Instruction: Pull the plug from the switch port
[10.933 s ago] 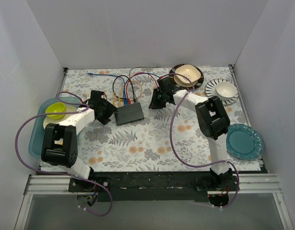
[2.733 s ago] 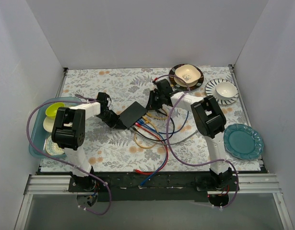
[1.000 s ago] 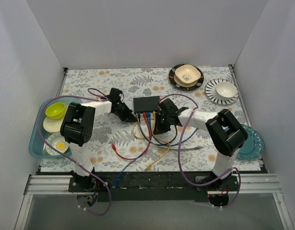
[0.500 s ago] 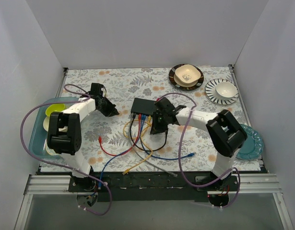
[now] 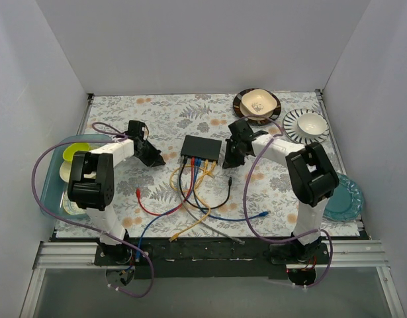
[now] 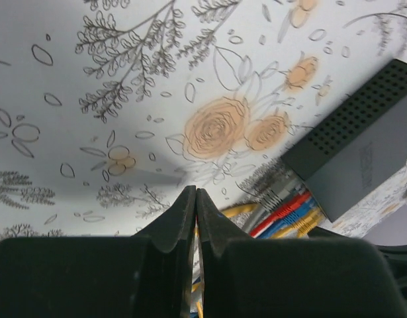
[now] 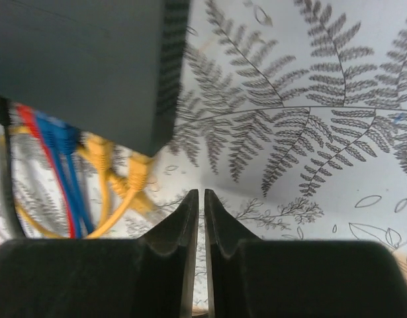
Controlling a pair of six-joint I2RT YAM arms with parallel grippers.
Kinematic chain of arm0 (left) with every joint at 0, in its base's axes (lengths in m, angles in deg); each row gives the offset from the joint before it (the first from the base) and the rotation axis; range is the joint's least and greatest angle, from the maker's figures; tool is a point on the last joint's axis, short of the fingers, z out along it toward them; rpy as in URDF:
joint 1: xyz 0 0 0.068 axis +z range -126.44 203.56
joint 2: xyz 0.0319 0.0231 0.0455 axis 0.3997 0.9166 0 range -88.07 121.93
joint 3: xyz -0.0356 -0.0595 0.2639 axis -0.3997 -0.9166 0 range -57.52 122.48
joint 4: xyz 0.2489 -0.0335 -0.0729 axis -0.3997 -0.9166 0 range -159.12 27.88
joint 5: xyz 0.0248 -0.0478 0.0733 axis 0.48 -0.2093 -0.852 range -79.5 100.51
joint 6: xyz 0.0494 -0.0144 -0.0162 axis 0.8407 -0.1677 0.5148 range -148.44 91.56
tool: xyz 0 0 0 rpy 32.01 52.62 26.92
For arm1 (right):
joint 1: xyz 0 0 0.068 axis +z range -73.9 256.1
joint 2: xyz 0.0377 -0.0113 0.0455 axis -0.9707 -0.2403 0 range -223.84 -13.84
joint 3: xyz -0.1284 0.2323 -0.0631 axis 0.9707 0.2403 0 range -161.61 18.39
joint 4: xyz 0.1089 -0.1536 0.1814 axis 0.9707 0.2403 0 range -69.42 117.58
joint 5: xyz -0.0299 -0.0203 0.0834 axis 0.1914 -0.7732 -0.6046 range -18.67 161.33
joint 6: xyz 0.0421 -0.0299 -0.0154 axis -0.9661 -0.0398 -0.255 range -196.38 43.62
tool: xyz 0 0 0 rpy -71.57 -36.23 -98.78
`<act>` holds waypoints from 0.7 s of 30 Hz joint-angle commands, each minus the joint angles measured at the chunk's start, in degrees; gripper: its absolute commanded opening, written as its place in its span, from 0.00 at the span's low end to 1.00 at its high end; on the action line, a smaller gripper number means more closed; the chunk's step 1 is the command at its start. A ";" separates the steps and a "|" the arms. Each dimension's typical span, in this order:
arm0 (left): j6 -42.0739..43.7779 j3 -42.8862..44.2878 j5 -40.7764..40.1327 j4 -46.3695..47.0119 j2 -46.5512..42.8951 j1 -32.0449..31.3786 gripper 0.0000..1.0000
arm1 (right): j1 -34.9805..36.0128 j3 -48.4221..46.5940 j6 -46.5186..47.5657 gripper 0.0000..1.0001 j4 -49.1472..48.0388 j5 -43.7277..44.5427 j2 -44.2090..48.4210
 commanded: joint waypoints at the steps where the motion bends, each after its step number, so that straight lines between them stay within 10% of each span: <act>1: -0.46 2.16 2.37 1.63 3.05 -0.25 0.02 | -0.35 -3.98 0.79 0.14 3.28 -1.82 -4.80; 21: 1.12 -6.89 3.69 3.48 -4.68 -2.27 0.14 | -6.42 -17.09 4.04 0.18 4.42 -2.79 -15.54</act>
